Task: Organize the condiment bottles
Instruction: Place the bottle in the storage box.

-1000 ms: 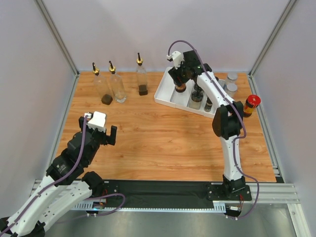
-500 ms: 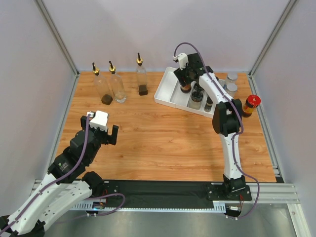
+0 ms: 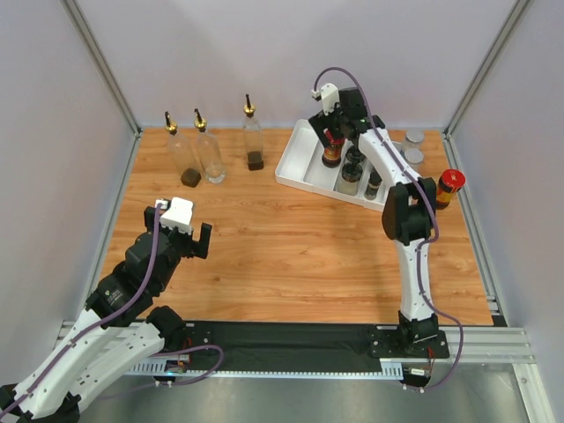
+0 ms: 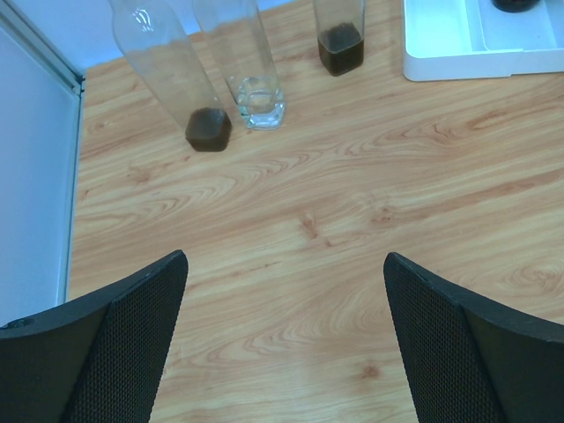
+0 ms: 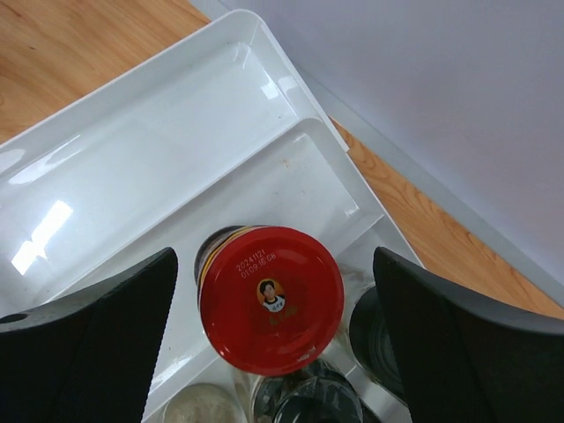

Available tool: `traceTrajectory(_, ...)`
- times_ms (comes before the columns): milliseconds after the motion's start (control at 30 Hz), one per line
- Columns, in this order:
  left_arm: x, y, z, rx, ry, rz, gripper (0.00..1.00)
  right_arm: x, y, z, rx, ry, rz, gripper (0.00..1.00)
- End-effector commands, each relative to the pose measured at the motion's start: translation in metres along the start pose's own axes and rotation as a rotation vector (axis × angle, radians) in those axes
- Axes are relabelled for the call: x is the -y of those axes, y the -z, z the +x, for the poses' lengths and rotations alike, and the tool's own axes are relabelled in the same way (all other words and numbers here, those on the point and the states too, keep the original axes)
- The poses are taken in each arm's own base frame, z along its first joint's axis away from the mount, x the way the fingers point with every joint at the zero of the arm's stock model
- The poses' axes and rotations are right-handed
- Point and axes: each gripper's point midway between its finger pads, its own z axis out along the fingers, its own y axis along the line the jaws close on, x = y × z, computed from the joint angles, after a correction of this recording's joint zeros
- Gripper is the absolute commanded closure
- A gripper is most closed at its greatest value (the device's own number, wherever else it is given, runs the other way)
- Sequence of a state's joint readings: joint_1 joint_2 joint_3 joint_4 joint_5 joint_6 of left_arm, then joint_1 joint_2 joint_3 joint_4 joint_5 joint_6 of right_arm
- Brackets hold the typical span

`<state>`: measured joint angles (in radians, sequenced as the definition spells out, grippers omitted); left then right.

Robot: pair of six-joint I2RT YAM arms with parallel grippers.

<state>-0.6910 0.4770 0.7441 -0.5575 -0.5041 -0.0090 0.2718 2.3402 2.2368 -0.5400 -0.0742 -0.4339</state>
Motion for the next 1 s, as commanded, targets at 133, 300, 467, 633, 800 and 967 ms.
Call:
traceTrajectory(133,-0.003,0.0,-0.006,0.025,0.0,-0.012,0.0,0.003,0.092,-0.088,0.228,0.054,-0.035,0.04)
traceTrajectory(300,-0.003,0.0,-0.006,0.025,0.002,-0.012,0.0,-0.024,0.139,-0.09,0.267,0.087,-0.149,0.02)
traceTrajectory(467,-0.002,-0.001,-0.006,0.024,-0.001,-0.005,0.0,-0.047,0.192,-0.084,0.308,0.114,-0.238,0.01)
traceTrajectory(633,0.0,-0.002,-0.006,0.023,-0.001,0.002,0.0,-0.071,0.225,-0.047,0.271,0.104,-0.294,0.0)
traceTrajectory(800,0.002,-0.003,-0.006,0.018,-0.002,0.007,0.0,-0.081,0.269,-0.015,0.276,0.094,-0.278,0.0)
traceTrajectory(967,0.004,-0.004,-0.007,0.02,-0.004,0.019,0.0,-0.084,0.298,0.031,0.252,0.076,-0.238,0.0)
